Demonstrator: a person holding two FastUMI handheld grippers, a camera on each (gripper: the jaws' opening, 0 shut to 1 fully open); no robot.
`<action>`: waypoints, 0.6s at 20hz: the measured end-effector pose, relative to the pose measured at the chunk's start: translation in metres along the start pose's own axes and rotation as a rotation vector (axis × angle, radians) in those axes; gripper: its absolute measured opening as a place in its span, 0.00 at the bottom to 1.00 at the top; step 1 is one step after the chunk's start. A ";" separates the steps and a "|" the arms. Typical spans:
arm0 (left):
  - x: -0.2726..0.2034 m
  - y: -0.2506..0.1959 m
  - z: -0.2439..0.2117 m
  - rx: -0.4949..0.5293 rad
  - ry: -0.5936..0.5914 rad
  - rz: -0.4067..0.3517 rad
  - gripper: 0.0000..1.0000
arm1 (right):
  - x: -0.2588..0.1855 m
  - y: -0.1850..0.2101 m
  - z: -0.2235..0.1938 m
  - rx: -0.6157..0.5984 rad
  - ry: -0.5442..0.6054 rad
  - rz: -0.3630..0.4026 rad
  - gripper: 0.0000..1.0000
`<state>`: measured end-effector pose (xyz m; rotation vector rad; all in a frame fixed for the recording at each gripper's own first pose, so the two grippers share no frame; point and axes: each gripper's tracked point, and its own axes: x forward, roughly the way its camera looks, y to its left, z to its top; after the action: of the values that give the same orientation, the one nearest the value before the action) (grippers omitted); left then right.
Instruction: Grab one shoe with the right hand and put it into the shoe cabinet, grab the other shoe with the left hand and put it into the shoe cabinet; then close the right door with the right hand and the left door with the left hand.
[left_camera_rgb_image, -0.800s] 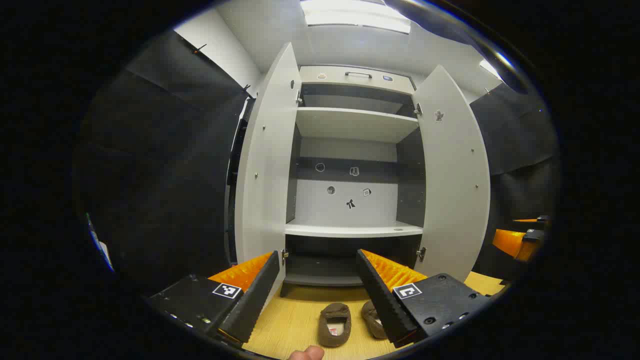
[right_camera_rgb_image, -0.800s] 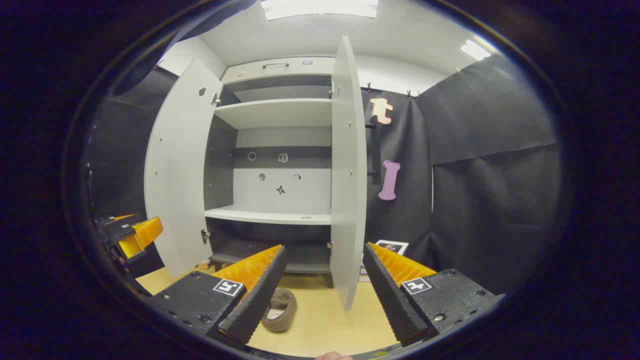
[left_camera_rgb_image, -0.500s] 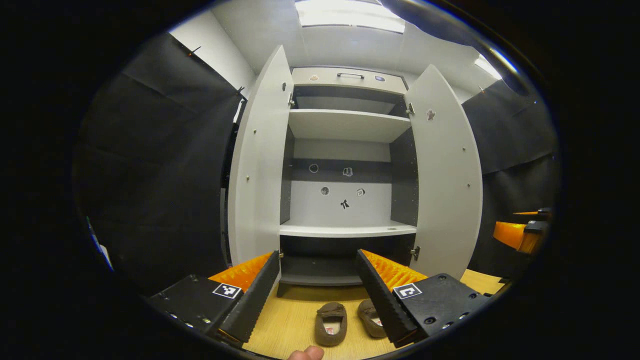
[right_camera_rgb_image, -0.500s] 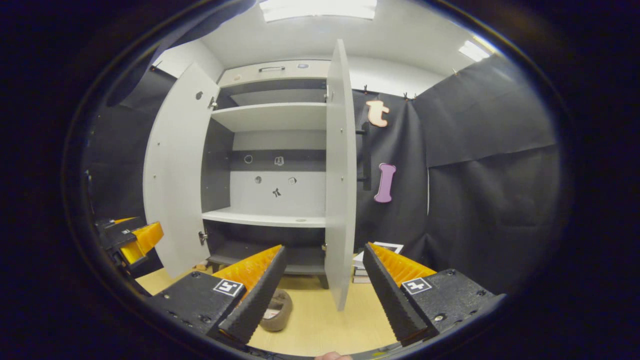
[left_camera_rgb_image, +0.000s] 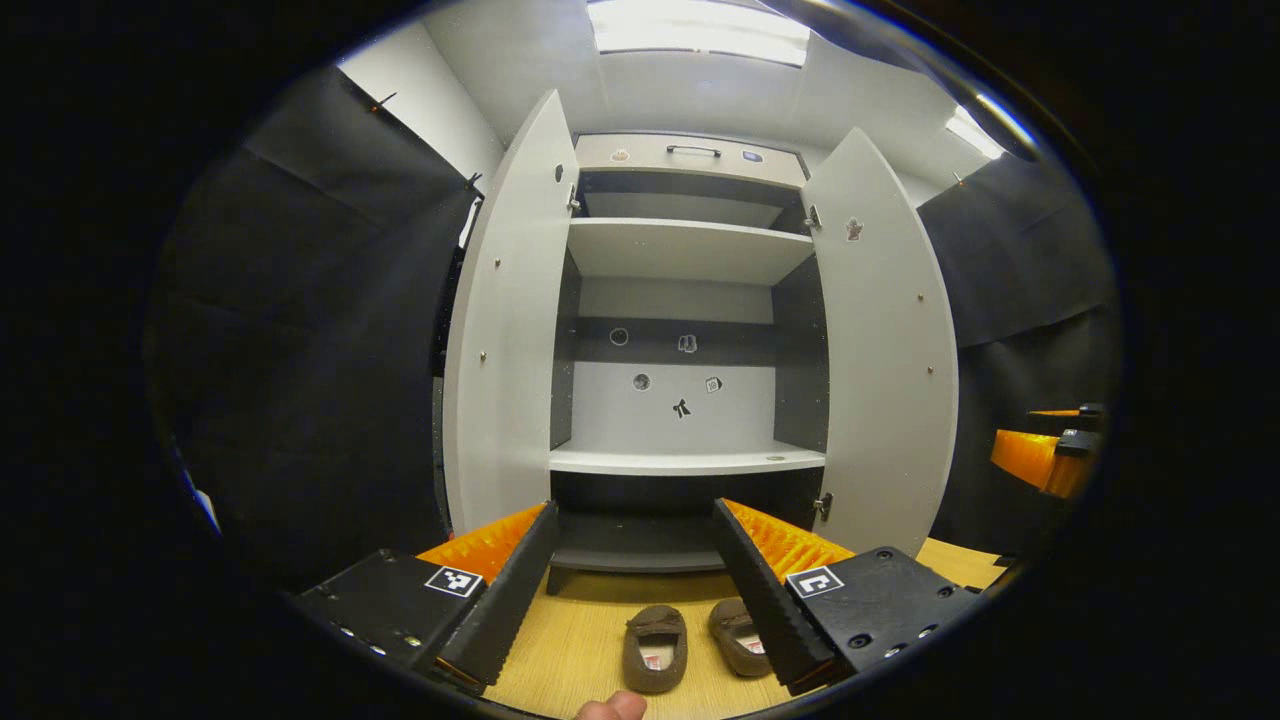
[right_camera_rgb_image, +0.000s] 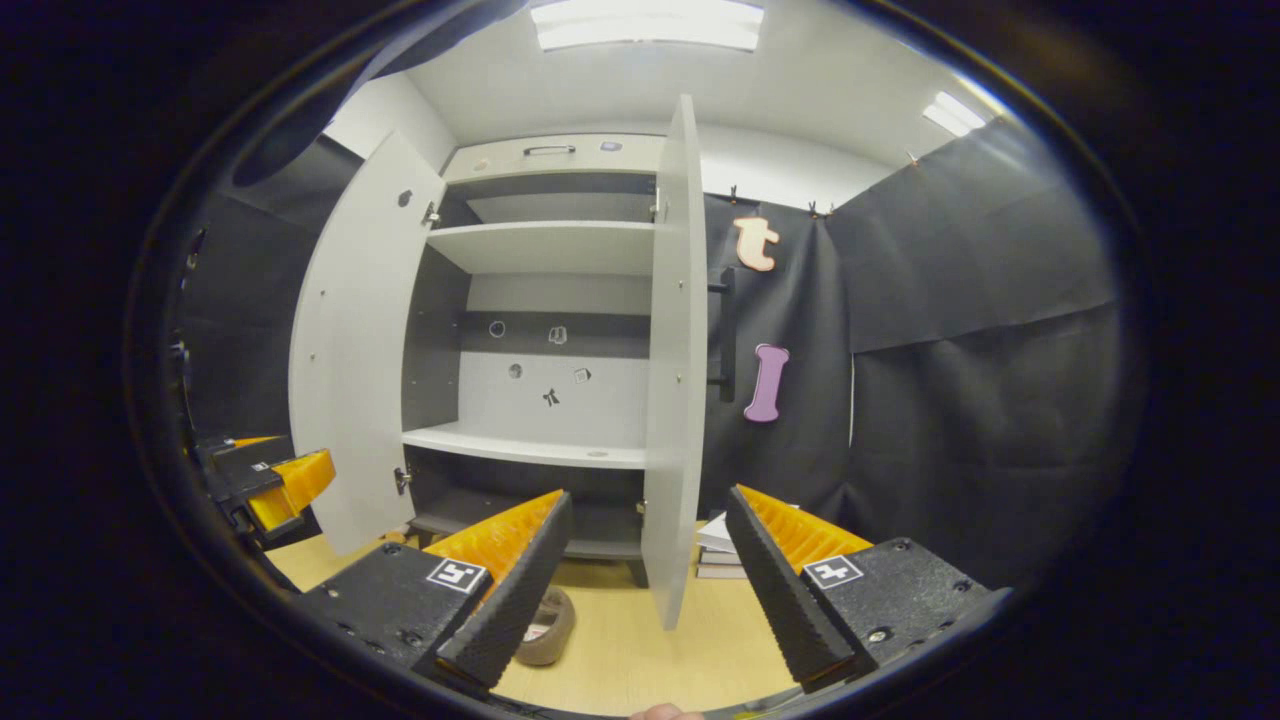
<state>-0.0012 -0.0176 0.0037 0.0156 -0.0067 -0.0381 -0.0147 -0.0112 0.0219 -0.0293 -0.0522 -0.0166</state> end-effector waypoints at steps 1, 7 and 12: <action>0.000 0.001 0.001 0.002 -0.003 0.002 0.95 | 0.001 0.004 -0.001 0.002 0.002 0.010 1.00; -0.004 0.011 -0.002 -0.004 0.004 0.020 0.94 | 0.021 0.047 -0.016 0.016 0.051 0.143 1.00; -0.011 0.029 -0.001 -0.004 0.000 0.059 0.94 | 0.055 0.096 -0.049 0.007 0.143 0.258 1.00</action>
<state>-0.0108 0.0122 0.0029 0.0119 -0.0073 0.0207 0.0445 0.0820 -0.0274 -0.0280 0.0950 0.2398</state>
